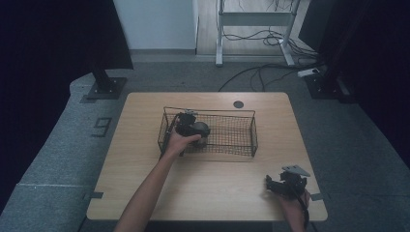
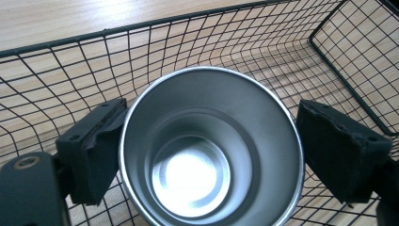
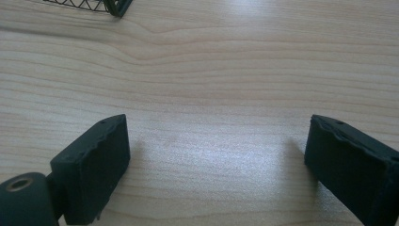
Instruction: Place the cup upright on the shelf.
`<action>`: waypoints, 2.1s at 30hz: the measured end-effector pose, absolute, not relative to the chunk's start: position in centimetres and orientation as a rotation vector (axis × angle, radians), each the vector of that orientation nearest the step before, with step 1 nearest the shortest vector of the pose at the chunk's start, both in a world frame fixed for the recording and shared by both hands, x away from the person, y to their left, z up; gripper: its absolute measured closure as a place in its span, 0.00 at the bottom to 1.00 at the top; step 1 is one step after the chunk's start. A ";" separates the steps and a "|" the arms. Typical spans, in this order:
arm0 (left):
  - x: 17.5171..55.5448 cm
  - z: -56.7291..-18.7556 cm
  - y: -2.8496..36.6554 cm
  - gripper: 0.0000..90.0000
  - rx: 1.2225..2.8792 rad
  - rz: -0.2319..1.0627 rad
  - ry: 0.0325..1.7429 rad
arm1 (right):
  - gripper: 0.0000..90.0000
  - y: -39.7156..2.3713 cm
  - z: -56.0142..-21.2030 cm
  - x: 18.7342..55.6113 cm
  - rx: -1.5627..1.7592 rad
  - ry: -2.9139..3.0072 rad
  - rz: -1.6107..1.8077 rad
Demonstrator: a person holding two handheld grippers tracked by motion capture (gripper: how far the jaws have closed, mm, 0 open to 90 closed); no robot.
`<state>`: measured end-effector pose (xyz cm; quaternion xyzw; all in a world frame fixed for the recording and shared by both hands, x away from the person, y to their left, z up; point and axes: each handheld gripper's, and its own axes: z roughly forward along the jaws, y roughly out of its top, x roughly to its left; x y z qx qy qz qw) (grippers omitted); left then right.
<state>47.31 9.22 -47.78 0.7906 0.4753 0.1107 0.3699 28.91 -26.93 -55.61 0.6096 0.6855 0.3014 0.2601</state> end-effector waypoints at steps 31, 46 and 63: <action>36.9 -47.0 14.9 0.14 1.954 0.352 1.015 | 0.08 -26.9 -55.6 28.9 1.654 1.855 0.816; 32.1 -50.3 17.9 0.16 1.951 0.312 1.042 | 0.08 -26.9 -55.6 28.9 1.654 1.855 0.816; 30.4 -54.0 19.1 0.17 1.920 0.285 1.135 | 0.08 -26.9 -55.6 28.9 1.656 1.852 0.815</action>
